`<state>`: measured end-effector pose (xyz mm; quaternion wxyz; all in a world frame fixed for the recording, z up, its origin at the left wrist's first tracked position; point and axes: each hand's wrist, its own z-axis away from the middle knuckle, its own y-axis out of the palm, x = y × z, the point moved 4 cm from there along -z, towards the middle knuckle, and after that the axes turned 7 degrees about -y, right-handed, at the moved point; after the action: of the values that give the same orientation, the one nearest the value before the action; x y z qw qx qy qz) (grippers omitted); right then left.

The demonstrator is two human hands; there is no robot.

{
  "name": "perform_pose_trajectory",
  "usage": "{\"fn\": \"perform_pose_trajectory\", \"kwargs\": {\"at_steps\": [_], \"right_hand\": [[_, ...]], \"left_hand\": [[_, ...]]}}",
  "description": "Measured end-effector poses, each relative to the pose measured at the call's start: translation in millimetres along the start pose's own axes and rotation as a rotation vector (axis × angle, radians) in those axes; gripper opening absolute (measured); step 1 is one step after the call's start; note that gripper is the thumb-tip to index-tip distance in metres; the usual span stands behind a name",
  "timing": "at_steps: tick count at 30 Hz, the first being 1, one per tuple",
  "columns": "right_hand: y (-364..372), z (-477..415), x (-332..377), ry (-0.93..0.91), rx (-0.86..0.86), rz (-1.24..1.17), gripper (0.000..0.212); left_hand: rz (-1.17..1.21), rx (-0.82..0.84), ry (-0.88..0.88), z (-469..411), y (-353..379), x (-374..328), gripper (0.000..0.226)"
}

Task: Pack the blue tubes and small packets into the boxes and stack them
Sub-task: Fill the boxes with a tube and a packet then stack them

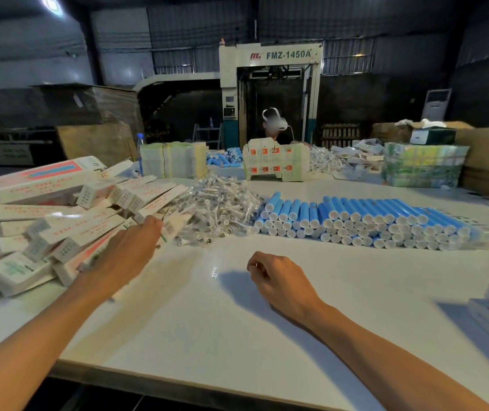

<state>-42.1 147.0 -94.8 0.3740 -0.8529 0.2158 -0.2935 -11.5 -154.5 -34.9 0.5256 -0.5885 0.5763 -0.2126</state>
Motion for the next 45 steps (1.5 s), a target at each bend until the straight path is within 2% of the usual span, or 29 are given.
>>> {"fn": "perform_pose_trajectory", "kwargs": {"at_steps": [2,3,6,10,15,18,23,26,28,31,35,39,42,45], "right_hand": [[1.2,-1.4,-0.5,0.014,0.010,0.004,0.014],[1.4,-2.1,0.0,0.025,0.006,-0.004,0.014],[-3.7,-8.6,-0.5,0.102,-0.030,-0.054,0.014],[-26.9,-42.7,-21.5,0.213,-0.067,0.021,0.015],[-55.4,-103.0,-75.5,0.411,-0.172,0.047,0.020],[-51.9,-140.4,-103.3,0.425,-0.111,0.143,0.031],[-24.6,-196.4,-126.4,0.487,0.126,0.235,0.058],[-2.8,-209.2,-134.8,0.538,0.259,0.327,0.050],[6.0,-211.5,-137.8,0.571,0.257,0.364,0.041],[7.6,-208.8,-136.6,0.605,0.190,0.338,0.038],[-12.9,-197.4,-127.2,0.644,-0.080,0.095,0.040],[-43.4,-163.0,-109.1,0.660,-0.438,-0.560,0.030],[-72.4,-138.3,-92.9,0.625,-0.500,-0.701,0.048],[-104.4,-124.9,-69.1,0.434,-0.623,-0.899,0.065]], "left_hand": [[0.286,0.068,-0.055,-6.4,0.0,-18.4,0.038],[0.363,0.071,-0.015,-10.9,1.2,-30.1,0.041],[0.519,0.067,0.042,-24.4,12.8,-64.6,0.042],[0.985,0.269,-0.152,-32.2,51.6,-102.3,0.044],[1.244,0.361,-0.240,-15.5,99.3,-121.5,0.048],[1.454,0.511,-0.254,-7.5,111.7,-125.4,0.040],[1.573,0.565,-0.171,-14.1,114.4,-131.0,0.029],[1.573,0.549,-0.121,-14.3,114.4,-134.5,0.029],[1.565,0.533,-0.121,-15.0,115.5,-135.2,0.029],[1.585,0.552,-0.121,-14.3,114.7,-136.4,0.030],[1.579,0.611,-0.012,-7.7,106.7,-142.7,0.031],[1.547,0.616,0.043,-2.3,98.6,-146.6,0.039],[1.497,0.622,0.098,3.2,92.6,-148.4,0.048],[1.432,0.582,0.135,7.2,88.2,-149.8,0.053]]}}
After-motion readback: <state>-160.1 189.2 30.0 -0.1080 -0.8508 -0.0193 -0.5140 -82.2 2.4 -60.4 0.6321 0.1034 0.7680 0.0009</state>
